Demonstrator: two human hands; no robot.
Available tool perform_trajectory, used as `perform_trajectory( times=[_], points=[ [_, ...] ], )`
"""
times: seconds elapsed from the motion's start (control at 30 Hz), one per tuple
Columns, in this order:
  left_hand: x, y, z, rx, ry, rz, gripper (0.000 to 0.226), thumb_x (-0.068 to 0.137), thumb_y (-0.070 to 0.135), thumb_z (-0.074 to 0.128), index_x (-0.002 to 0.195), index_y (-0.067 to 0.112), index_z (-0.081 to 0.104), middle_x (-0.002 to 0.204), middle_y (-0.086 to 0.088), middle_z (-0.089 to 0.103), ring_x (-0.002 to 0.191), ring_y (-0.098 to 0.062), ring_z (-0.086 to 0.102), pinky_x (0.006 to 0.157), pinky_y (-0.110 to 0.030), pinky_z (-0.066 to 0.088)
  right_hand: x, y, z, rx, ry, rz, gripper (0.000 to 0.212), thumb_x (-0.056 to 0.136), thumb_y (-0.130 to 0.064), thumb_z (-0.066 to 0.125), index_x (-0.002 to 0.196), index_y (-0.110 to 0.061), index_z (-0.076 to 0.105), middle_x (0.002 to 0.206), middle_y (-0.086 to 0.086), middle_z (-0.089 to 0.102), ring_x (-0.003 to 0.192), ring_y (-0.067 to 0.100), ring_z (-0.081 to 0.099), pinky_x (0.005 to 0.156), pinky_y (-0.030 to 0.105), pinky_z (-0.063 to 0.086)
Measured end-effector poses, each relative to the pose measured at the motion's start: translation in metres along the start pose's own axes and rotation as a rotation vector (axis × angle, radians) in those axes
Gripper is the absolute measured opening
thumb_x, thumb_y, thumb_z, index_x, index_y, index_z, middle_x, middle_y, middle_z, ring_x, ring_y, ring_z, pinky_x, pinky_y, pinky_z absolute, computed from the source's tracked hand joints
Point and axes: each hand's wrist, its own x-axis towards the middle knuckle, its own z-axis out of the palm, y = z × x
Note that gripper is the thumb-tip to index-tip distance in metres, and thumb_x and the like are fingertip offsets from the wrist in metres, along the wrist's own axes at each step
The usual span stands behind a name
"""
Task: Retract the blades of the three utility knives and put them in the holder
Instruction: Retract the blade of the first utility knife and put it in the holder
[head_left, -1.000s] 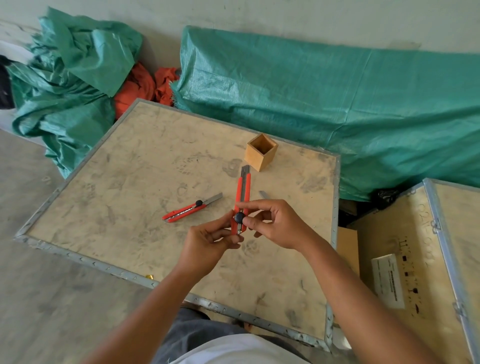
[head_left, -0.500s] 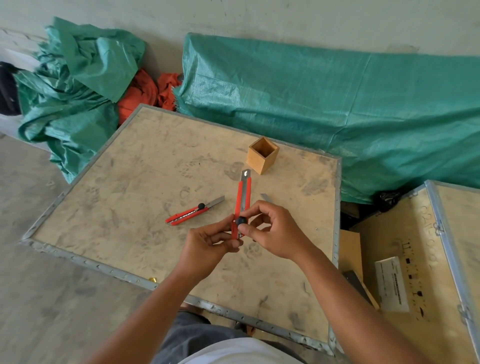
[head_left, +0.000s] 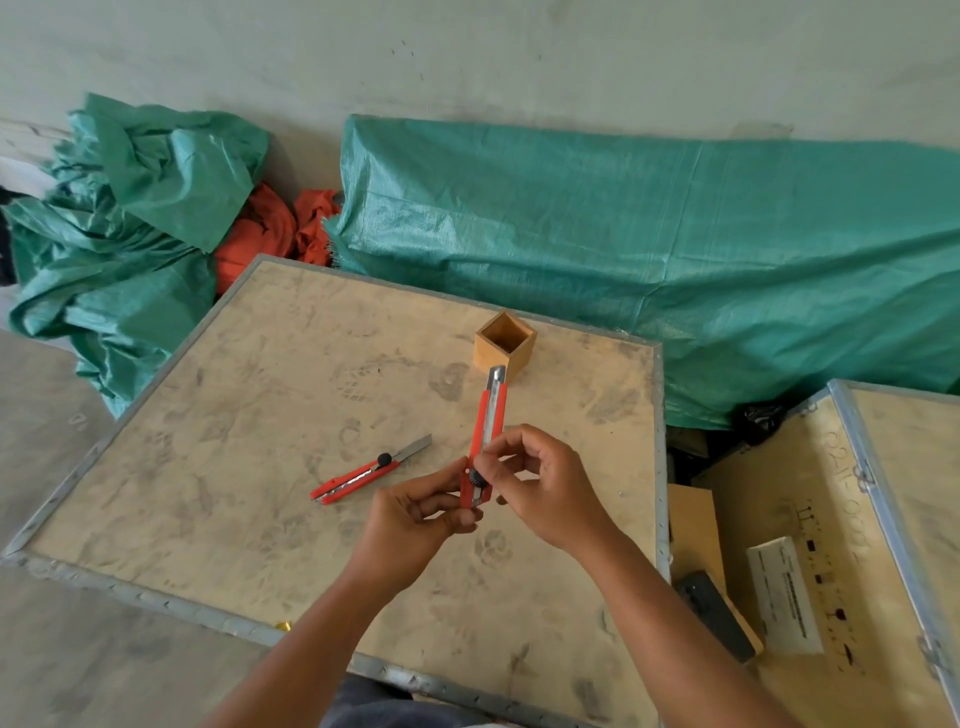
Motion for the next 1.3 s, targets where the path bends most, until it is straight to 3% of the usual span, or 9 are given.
perform_trajectory(
  times=[0.13,0.27,0.4,0.57,0.67,0.87,1.1,1.2,1.3],
  points=[
    [0.023,0.004,0.007,0.060,-0.026,-0.031,0.060,0.076,-0.016,0.073,0.117,0.027,0.069,0.091,-0.002,0.081,0.084,-0.016,0.076,0.077,-0.024,0.060,0.028,0.004,-0.016,0.056,0.117,0.074,0.018,0.095,-0.022,0.072,0.112,-0.018,0.072,0.107,-0.003,0.076,0.094,0.016,0.076,0.071,0.035,0.067],
    [0.065,0.008,0.012,0.097,-0.008,-0.018,0.058,0.073,-0.013,0.078,0.118,0.023,0.071,0.098,0.001,0.080,0.089,-0.024,0.076,0.082,-0.035,0.061,0.066,0.005,-0.037,0.051,0.142,0.084,0.019,0.092,-0.009,0.074,0.110,-0.013,0.075,0.104,0.003,0.077,0.088,0.013,0.077,0.069,0.030,0.067],
    [0.121,0.019,0.020,0.139,-0.006,0.004,0.056,0.073,-0.009,0.080,0.115,0.028,0.072,0.097,0.004,0.079,0.090,-0.023,0.076,0.080,-0.034,0.062,0.116,0.010,-0.059,0.044,0.182,0.064,0.021,0.091,-0.001,0.073,0.110,-0.010,0.076,0.103,0.008,0.076,0.088,0.021,0.078,0.071,0.041,0.068],
    [0.200,0.023,0.026,0.409,0.065,0.054,0.055,0.071,0.015,0.087,0.123,0.018,0.068,0.113,0.004,0.073,0.096,-0.008,0.069,0.084,-0.027,0.057,0.186,0.029,-0.076,-0.040,0.289,0.029,0.036,0.089,-0.004,0.074,0.092,-0.040,0.076,0.097,-0.004,0.077,0.087,0.023,0.078,0.075,0.049,0.066],
    [0.240,0.019,0.028,0.551,0.108,0.077,0.070,0.067,0.021,0.089,0.131,0.021,0.062,0.129,0.000,0.064,0.112,-0.013,0.058,0.087,-0.025,0.044,0.222,0.051,-0.076,-0.080,0.394,0.051,0.036,0.088,-0.004,0.074,0.090,-0.039,0.077,0.097,-0.004,0.078,0.084,0.024,0.078,0.077,0.050,0.065],
    [0.291,-0.010,0.029,0.880,0.052,-0.013,0.103,0.066,0.044,0.087,0.149,0.015,0.034,0.151,-0.008,0.043,0.137,-0.029,0.039,0.110,-0.043,0.037,0.255,0.082,-0.061,-0.195,0.493,0.082,0.019,0.089,-0.005,0.074,0.103,-0.017,0.081,0.102,0.005,0.080,0.080,0.025,0.077,0.074,0.031,0.062],
    [0.306,-0.030,0.032,0.977,0.050,-0.017,0.078,0.075,0.042,0.081,0.141,0.019,0.046,0.146,-0.007,0.043,0.130,-0.030,0.042,0.102,-0.041,0.046,0.262,0.107,-0.045,-0.340,0.447,0.067,0.021,0.088,-0.002,0.072,0.104,-0.013,0.082,0.102,0.007,0.081,0.086,0.020,0.076,0.075,0.004,0.048],
    [0.307,-0.033,0.032,0.984,0.059,0.004,0.075,0.077,0.039,0.079,0.141,0.018,0.046,0.146,-0.007,0.042,0.131,-0.030,0.041,0.104,-0.040,0.044,0.260,0.110,-0.041,-0.360,0.422,0.090,0.024,0.090,0.000,0.071,0.107,-0.013,0.081,0.105,0.008,0.081,0.092,0.021,0.074,0.082,0.019,0.054],
    [0.307,-0.035,0.033,0.986,0.069,0.020,0.074,0.077,0.040,0.079,0.140,0.017,0.047,0.145,-0.007,0.043,0.130,-0.029,0.042,0.103,-0.039,0.044,0.257,0.112,-0.038,-0.362,0.387,0.113,0.028,0.091,0.001,0.068,0.112,-0.013,0.080,0.111,0.009,0.080,0.099,0.024,0.074,0.086,0.022,0.050]
  ],
)
